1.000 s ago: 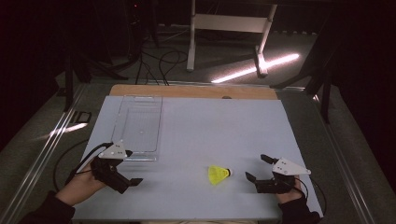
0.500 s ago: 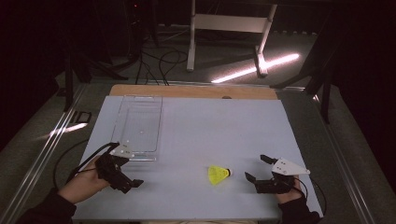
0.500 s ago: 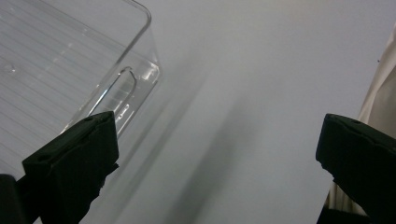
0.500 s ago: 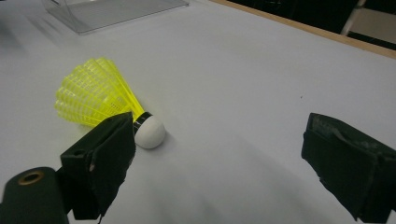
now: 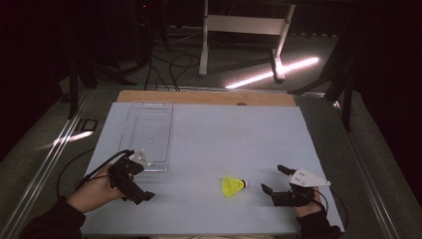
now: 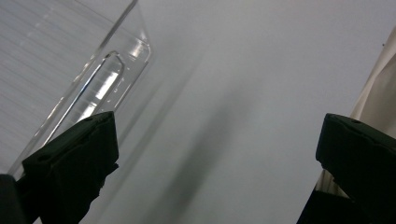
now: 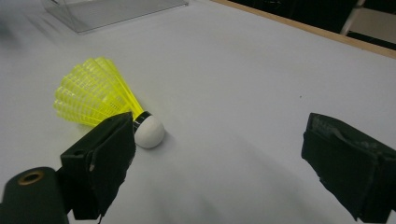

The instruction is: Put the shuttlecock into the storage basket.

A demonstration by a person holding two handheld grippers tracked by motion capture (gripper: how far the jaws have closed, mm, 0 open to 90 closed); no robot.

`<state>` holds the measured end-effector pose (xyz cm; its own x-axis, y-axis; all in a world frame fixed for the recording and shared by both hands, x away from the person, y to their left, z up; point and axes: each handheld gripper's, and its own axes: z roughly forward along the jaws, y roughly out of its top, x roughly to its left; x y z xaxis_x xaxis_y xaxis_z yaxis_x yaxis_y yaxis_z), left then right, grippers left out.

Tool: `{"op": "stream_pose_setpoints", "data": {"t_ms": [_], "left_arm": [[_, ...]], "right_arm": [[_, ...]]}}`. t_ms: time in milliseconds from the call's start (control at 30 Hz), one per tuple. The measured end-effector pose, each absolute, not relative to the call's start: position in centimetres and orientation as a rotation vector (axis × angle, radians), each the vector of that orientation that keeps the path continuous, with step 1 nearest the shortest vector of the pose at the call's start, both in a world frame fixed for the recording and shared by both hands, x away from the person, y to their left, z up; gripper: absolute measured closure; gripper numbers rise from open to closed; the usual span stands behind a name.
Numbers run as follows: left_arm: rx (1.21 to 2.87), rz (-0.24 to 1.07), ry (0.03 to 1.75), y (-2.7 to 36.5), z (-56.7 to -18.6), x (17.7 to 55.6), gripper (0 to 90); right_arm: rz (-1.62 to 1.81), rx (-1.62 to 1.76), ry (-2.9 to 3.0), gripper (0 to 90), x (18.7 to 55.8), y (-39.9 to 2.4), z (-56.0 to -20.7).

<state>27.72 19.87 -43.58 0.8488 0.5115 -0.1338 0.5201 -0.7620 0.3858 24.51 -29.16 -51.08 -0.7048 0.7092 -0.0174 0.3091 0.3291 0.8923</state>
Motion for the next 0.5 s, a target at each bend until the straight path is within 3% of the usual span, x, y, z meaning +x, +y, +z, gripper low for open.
{"op": "stream_pose_setpoints", "data": {"t_ms": [500], "left_arm": [[2.585,-0.054,0.764,17.9,-43.6,28.3,0.0]], "right_arm": [[1.336,0.892,2.193,10.1,24.5,-29.2,-51.1]]}}
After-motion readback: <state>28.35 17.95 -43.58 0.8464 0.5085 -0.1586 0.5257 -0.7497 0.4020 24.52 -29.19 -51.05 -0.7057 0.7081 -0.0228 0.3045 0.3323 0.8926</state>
